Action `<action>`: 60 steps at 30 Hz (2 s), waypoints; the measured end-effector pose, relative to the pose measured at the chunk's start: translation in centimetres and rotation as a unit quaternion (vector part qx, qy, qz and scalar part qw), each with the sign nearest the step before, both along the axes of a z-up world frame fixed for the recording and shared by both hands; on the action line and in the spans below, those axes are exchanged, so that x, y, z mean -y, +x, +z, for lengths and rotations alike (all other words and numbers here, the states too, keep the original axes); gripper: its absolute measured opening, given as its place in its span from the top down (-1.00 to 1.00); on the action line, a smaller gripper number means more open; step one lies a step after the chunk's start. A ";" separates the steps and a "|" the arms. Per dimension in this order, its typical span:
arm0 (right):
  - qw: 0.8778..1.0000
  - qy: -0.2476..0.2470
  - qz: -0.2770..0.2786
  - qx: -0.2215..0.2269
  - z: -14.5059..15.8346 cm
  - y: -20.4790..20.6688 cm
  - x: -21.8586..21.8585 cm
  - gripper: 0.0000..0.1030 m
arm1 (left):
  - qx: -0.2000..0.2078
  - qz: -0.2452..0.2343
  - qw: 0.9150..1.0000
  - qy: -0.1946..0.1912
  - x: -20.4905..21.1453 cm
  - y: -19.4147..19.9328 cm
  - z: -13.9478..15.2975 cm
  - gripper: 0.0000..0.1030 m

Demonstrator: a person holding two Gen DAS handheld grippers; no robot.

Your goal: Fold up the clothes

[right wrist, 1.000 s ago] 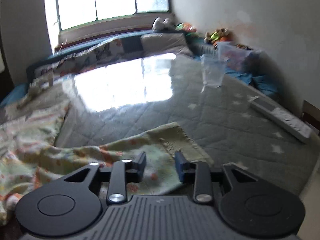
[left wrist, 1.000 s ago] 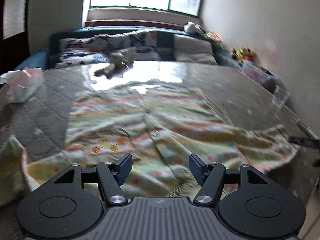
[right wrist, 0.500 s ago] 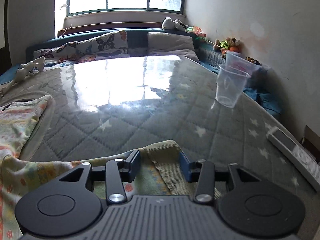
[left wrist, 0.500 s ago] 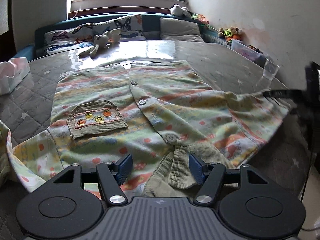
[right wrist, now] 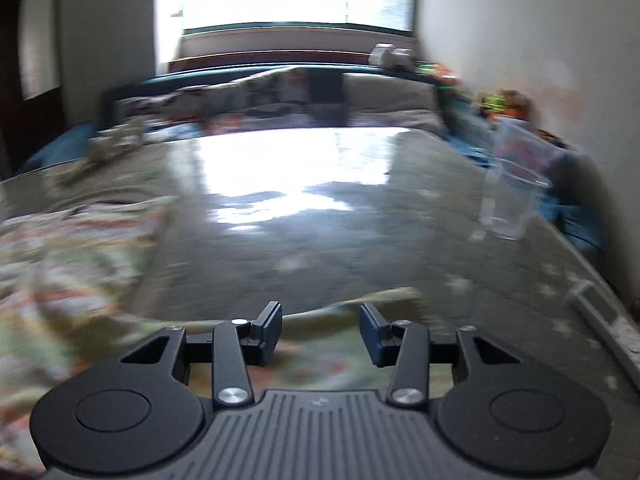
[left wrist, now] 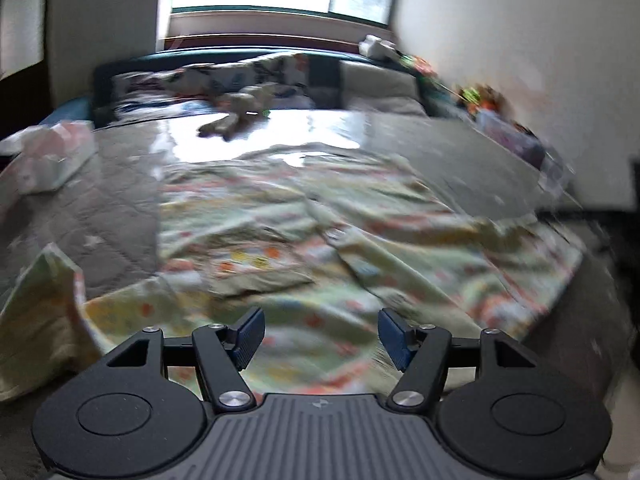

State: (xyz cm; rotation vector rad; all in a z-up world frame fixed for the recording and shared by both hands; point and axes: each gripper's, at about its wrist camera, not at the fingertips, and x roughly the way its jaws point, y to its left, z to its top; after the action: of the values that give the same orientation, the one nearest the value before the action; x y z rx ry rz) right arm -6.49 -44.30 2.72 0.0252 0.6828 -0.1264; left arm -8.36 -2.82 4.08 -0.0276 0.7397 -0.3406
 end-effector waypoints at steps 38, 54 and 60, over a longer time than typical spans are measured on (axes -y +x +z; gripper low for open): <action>0.991 0.005 0.132 -0.023 -1.7 -0.5 -9.3 0.03 | -0.016 0.416 0.908 0.050 -18.0 -2.4 -1.3 0.38; 0.991 -0.007 0.132 -0.020 -1.4 -0.4 -9.6 -0.05 | 0.023 0.376 0.886 0.269 -20.6 1.8 -1.6 0.92; 0.985 0.002 0.175 -0.009 0.1 -0.9 -11.2 -0.05 | 0.040 0.303 0.931 0.198 -16.3 0.8 -0.1 0.82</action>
State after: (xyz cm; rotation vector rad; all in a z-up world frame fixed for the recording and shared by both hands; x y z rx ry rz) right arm -7.38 -33.06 2.82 -0.0931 0.6954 0.2130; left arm -7.61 13.43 3.97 0.1380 0.6711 0.4003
